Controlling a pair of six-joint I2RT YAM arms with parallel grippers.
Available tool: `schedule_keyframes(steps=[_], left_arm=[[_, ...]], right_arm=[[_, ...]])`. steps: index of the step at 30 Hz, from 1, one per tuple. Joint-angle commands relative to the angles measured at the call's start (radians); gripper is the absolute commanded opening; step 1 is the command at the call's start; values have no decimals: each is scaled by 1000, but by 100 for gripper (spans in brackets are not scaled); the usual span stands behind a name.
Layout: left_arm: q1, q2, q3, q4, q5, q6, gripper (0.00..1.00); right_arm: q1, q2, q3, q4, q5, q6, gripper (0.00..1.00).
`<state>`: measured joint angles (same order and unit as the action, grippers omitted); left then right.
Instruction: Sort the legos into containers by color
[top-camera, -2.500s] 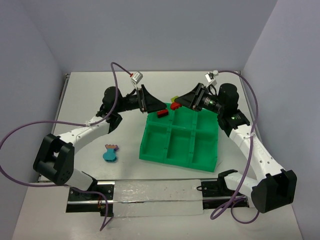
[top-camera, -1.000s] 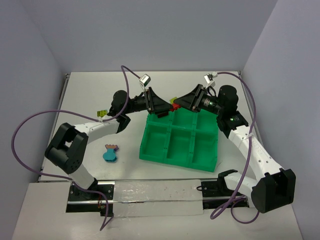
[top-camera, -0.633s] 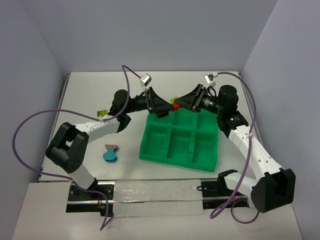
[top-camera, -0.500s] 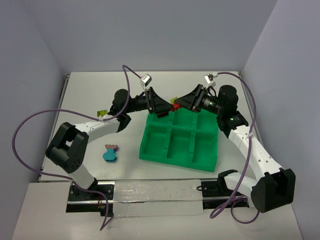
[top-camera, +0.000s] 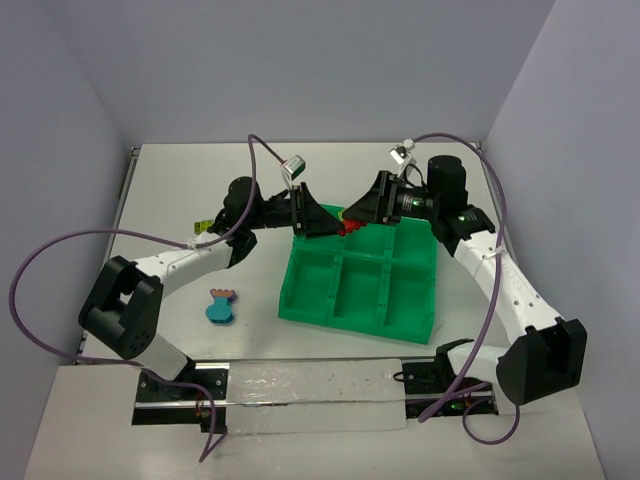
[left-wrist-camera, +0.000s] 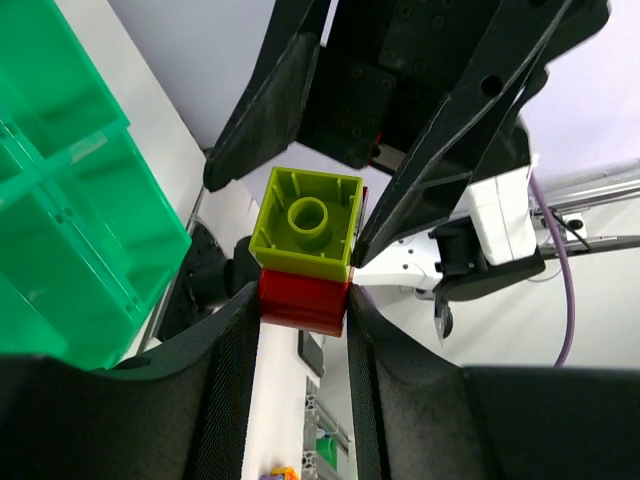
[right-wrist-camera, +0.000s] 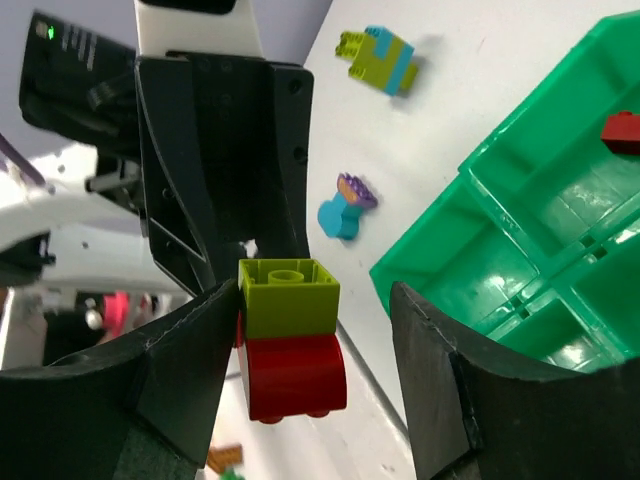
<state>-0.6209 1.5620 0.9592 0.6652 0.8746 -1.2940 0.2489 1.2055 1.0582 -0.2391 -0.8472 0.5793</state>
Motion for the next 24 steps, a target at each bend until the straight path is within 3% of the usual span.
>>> schedule_keyframes(steps=[1,5,12,21,24], left_arm=[[-7,-55,37,-73,44,103,0],[-5,-56,58,-125,77,156,0],[-5,-78,96,-357,59,330,0],[-5,-74,121,-385,46,363,0],[-5,-73,122,-390,47,369,0]], right_arm=[[4,44,98,-219,-76,-222,71],[4,46,104,-214,-101,-225,72],[6,87,141,-229,-202,-248,69],[31,99,138,-218,-245,-245,65],[32,104,134,-198,-259,-231,59]])
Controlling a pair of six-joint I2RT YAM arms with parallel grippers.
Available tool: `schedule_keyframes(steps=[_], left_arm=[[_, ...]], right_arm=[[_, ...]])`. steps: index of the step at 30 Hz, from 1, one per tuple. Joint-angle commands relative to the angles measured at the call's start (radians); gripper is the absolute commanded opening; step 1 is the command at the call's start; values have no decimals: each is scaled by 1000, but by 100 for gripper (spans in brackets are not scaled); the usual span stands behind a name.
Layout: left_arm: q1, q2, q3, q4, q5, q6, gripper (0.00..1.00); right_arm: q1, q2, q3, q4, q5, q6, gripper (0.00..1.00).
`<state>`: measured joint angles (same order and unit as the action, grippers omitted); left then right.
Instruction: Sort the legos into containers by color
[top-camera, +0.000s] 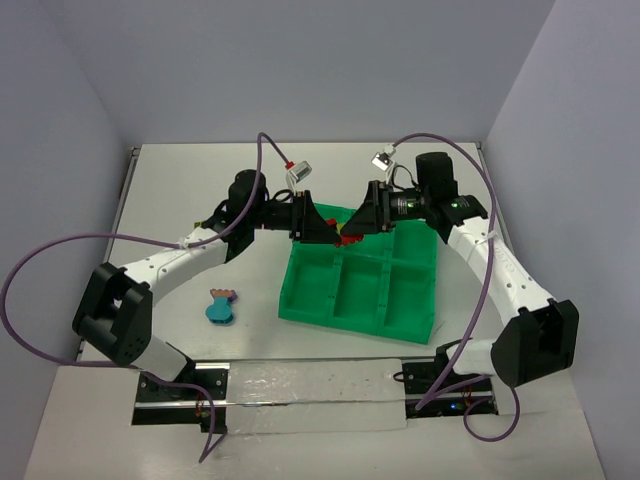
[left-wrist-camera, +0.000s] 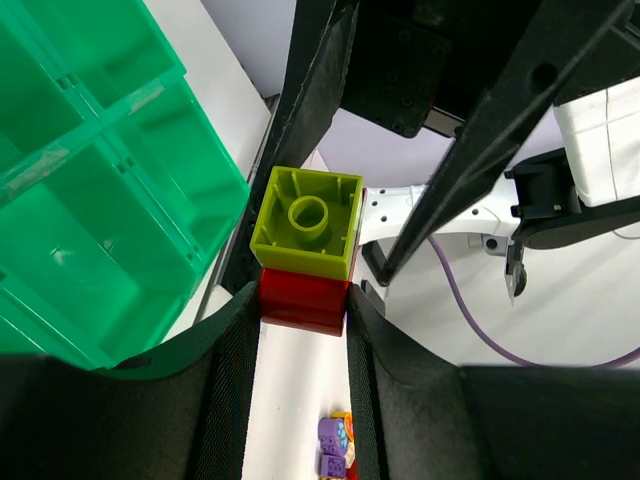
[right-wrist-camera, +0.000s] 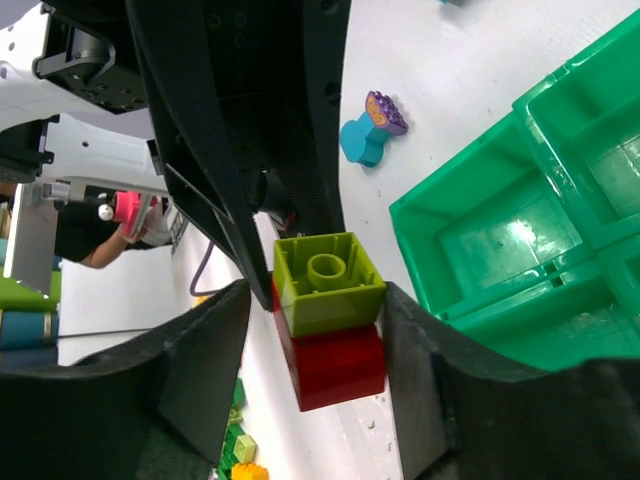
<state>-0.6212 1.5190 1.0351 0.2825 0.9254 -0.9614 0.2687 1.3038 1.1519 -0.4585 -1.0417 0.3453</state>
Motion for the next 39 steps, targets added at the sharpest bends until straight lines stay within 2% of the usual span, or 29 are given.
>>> schedule_keyframes(steps=[1,4,8,10,13,18,23,25,27,30,33,37,39], left_arm=[[-5,-30,46,-9,-1,41,0],[-5,-34,46,-19,0,51,0],[-4,-40,40,-23,5,60,0],[-6,-48,36,-23,10,73,0],[-7,-62,36,-33,25,88,0],[-17,-82,65,-115,16,155,0],[-17,-86,53,-119,6,150,0],[-17,-87,40,-109,3,141,0],[-17,-89,29,-100,-2,134,0],[-17,-97,21,-107,-8,131,0],[-17,-116,20,-148,-26,151,0],[-17,-113,56,-255,-103,207,0],[-18,-68,115,-379,-214,241,0]], right_arm=[[13,6,39,37,-68,11,51],[15,6,31,73,-81,39,32],[17,3,8,148,-113,102,20],[17,-1,-15,205,-135,145,7],[17,-10,-42,269,-112,218,1],[14,22,-76,339,-21,366,0],[14,0,-164,613,9,601,0],[14,-6,-154,618,35,612,0],[13,-14,-122,569,78,590,0],[0,-44,-60,375,247,484,0],[-35,-95,-40,215,518,427,0],[-111,-155,-44,108,712,396,0],[-156,-230,-63,58,823,363,0]])
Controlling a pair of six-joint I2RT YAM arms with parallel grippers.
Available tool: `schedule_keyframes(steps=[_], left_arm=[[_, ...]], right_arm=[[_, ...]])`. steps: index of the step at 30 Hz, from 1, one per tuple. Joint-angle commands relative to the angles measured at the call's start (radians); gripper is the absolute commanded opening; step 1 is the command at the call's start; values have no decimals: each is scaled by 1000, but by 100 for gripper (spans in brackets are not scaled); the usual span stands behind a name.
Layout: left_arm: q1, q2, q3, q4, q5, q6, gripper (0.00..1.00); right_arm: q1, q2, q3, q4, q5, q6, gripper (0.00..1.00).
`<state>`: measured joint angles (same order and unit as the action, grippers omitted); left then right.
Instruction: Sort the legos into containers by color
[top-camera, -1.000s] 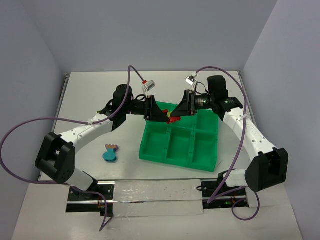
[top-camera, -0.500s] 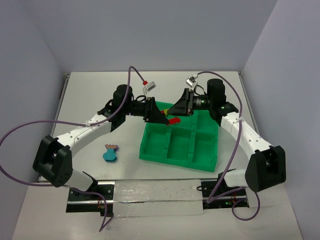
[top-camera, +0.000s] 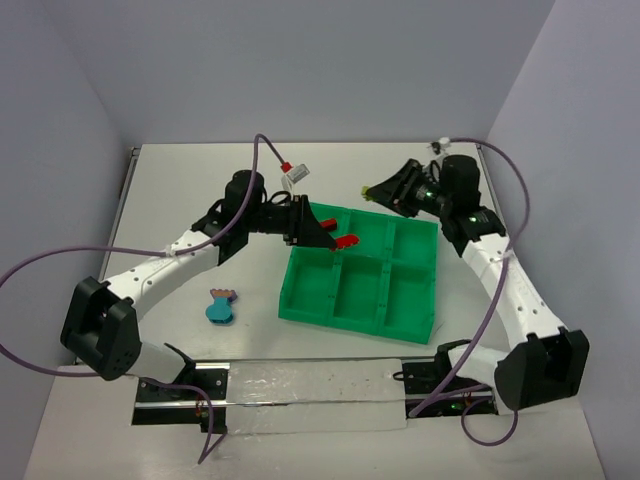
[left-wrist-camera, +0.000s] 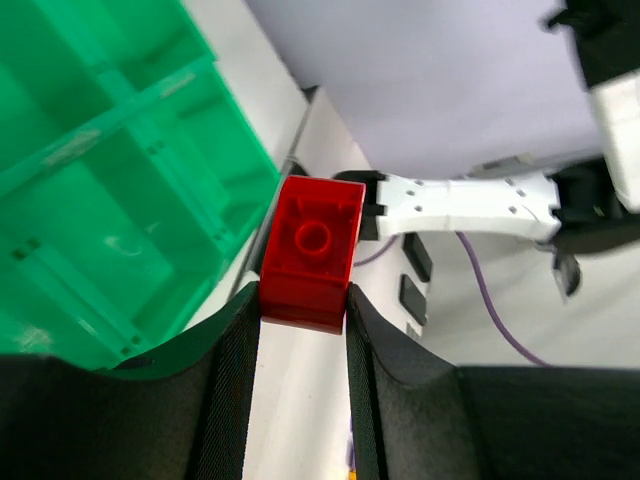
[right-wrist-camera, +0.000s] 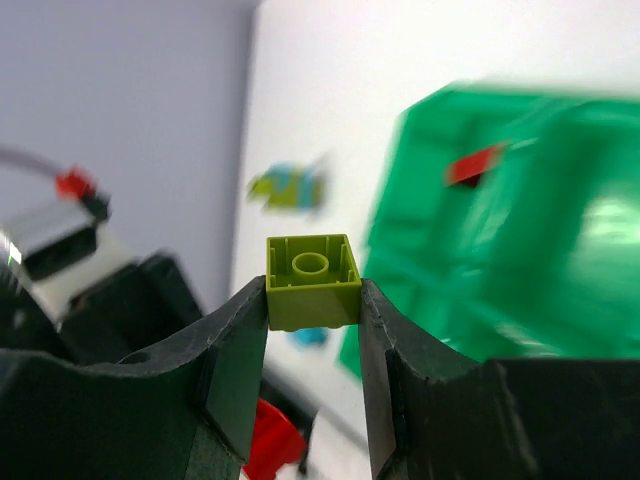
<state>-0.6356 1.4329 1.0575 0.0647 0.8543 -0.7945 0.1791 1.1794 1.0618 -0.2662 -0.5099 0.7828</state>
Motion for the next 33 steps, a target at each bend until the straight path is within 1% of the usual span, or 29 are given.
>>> schedule_keyframes(steps=[1,3,5,7,8,12,16,19,21,25,28,30,32,33], left_arm=[[-6,41,116,-197,-178,81,0],[-13,93,178,-249,-258,80,0],[-13,117,202,-273,-361,57,0],[-12,159,252,-348,-539,47,0],[-12,186,271,-386,-585,49,0],[-12,269,354,-443,-771,39,0],[-13,380,474,-540,-867,23,0],[-13,456,521,-587,-957,22,0],[-14,482,543,-600,-974,21,0],[-15,541,595,-620,-978,38,1],[-15,552,612,-631,-965,41,10],[-16,545,608,-627,-966,45,23],[-16,537,607,-625,-970,50,35],[-16,532,608,-624,-971,53,39]], right_arm=[[-82,-127,21,-151,342,-89,0],[-104,-162,18,-193,395,-133,0],[-116,-185,23,-228,417,-167,0],[-119,-194,16,-251,416,-196,0],[-118,-200,3,-253,408,-207,0],[-115,-202,-43,-247,352,-241,0],[-104,-167,-52,-264,334,-273,0],[-88,-157,-57,-257,332,-286,0],[-68,-142,-54,-257,333,-293,0],[13,-86,-43,-253,369,-297,0],[60,-56,-45,-232,375,-284,0],[105,-28,-38,-215,390,-272,0],[123,-4,-25,-207,401,-266,0],[127,11,-21,-203,404,-265,0]])
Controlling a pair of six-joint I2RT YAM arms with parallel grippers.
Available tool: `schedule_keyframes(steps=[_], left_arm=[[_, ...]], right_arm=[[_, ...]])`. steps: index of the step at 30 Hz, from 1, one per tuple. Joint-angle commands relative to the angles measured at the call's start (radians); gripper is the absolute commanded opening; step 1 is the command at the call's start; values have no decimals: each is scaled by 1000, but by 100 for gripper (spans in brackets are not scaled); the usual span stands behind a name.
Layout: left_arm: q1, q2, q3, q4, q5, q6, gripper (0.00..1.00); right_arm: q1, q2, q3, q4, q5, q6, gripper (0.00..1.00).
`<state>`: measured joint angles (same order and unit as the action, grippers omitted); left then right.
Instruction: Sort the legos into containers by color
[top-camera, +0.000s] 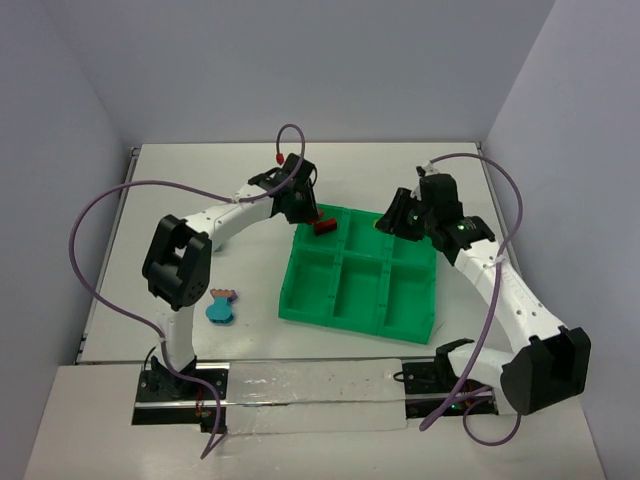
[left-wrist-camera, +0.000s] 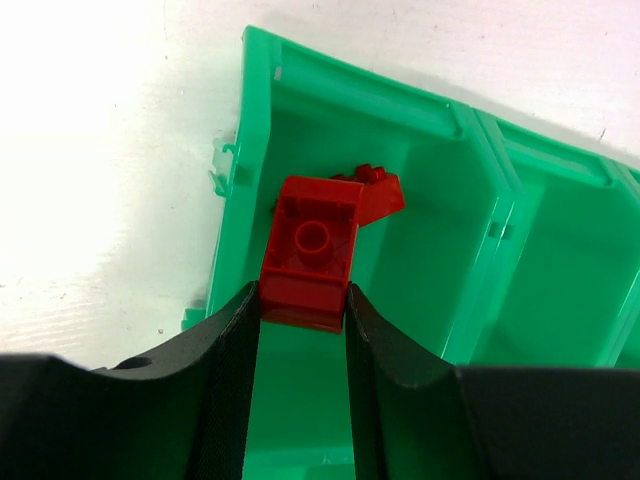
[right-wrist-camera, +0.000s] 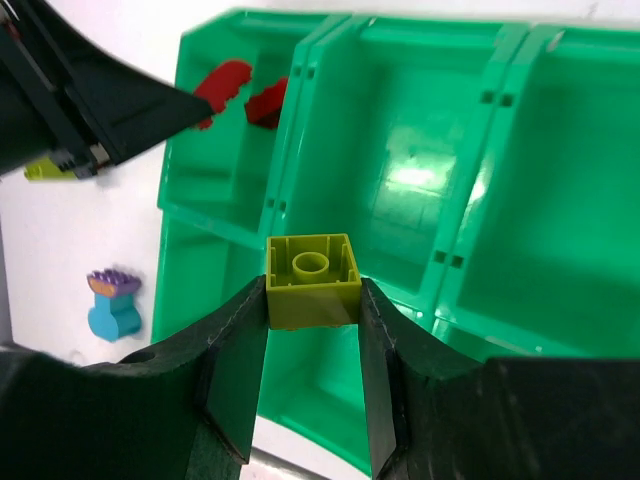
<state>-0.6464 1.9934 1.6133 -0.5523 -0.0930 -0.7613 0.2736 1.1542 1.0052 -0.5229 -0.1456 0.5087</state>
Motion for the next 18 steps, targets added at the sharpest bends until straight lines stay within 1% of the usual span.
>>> schedule_keyframes(steps=[1,2,3,4,5,6,8,9,10,11,12,13,18], left_arm=[[-6,-34,53,-6,-24,23,43],[-6,-37,54,-9,-24,31,46],[-6,-42,56,-8,-25,33,47],[-6,-45,56,-9,-25,36,53],[-7,-48,57,-8,-24,40,54],[-6,-48,59,-9,-22,43,58],[-7,-48,86,-19,-8,54,67],[-7,-48,88,-23,-5,54,68],[-7,-48,109,-29,-5,56,74],[-7,-50,119,-35,-4,59,75],[-7,-57,144,-49,-8,64,78],[-7,-65,161,-58,-12,68,80],[-7,-135,241,-107,-64,106,80]], right_arm=[[35,51,39,58,41,10,0],[39,59,44,58,46,10,0],[39,66,53,61,49,6,0],[39,73,58,60,49,4,0],[41,83,62,60,52,-1,0],[41,88,67,60,53,-1,0],[42,104,79,57,58,-5,0],[42,104,81,57,58,-5,0],[42,111,83,60,58,-4,0],[42,113,84,63,57,-2,0],[42,121,86,71,56,0,0],[43,130,90,76,58,1,0],[49,192,129,92,78,1,1]])
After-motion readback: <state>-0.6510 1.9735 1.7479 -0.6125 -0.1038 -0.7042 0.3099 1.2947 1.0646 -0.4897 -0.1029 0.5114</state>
